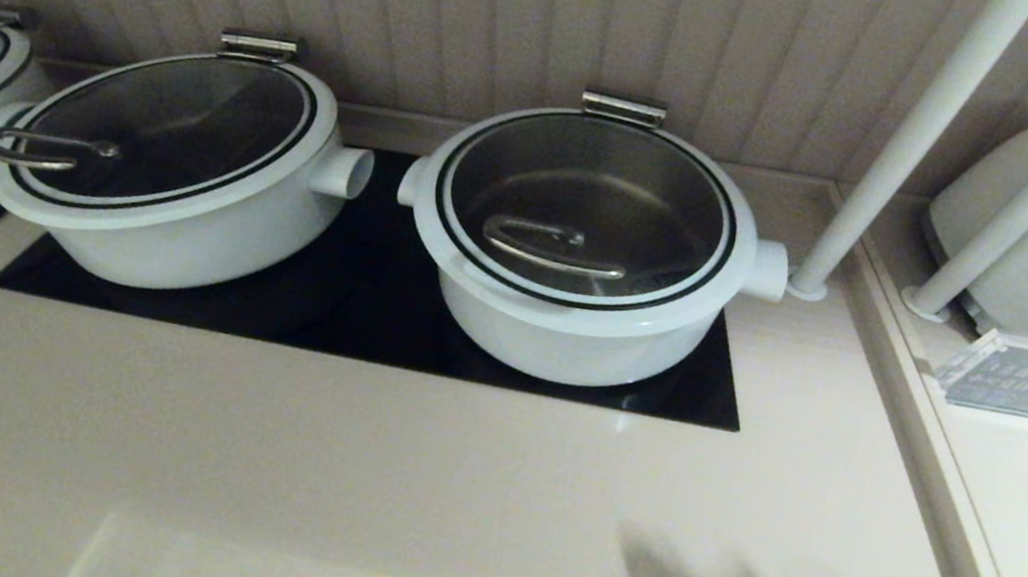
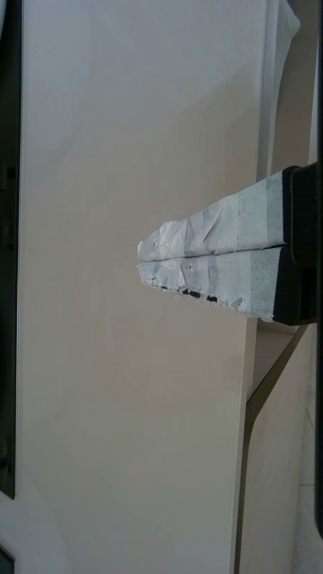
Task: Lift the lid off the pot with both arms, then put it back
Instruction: Open the food pot lid a small opening with the right arm
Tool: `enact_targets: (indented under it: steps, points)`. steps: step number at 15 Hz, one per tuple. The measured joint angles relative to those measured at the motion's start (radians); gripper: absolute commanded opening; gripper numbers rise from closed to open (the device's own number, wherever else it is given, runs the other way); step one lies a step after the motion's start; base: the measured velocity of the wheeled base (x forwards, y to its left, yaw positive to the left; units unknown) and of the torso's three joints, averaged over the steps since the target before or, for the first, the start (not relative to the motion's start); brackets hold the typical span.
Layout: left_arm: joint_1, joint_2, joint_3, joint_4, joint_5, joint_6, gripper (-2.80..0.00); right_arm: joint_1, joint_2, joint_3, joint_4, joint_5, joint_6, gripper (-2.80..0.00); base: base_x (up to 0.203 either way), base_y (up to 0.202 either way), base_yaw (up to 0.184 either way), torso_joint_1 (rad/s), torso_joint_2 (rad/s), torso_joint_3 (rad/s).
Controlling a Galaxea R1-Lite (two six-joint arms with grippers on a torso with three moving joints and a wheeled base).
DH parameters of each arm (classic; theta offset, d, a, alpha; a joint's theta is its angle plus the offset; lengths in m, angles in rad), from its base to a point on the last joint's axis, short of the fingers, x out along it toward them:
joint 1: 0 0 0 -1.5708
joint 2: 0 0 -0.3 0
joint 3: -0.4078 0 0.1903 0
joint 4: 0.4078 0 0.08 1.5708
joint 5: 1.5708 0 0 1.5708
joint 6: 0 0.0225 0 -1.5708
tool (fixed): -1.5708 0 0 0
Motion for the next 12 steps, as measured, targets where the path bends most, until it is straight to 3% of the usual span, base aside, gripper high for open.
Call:
enact_targets:
  steps: [4,7,12]
  points:
    - [0.000,0.000,0.000,0.000,0.000,0.000,-2.80,0.182,0.198,-0.055,-0.152,-0.012,-0.002,-2.80,0.000,0.000,0.000,0.000,0.00,0.000]
    - [0.000,0.000,0.000,0.000,0.000,0.000,-2.80,0.310,0.334,-0.104,-0.248,-0.085,-0.002,-2.80,0.000,0.000,0.000,0.000,0.00,0.000]
    - [0.000,0.000,0.000,0.000,0.000,0.000,-2.80,0.405,0.493,-0.160,-0.327,-0.233,-0.003,-2.80,0.000,0.000,0.000,0.000,0.00,0.000]
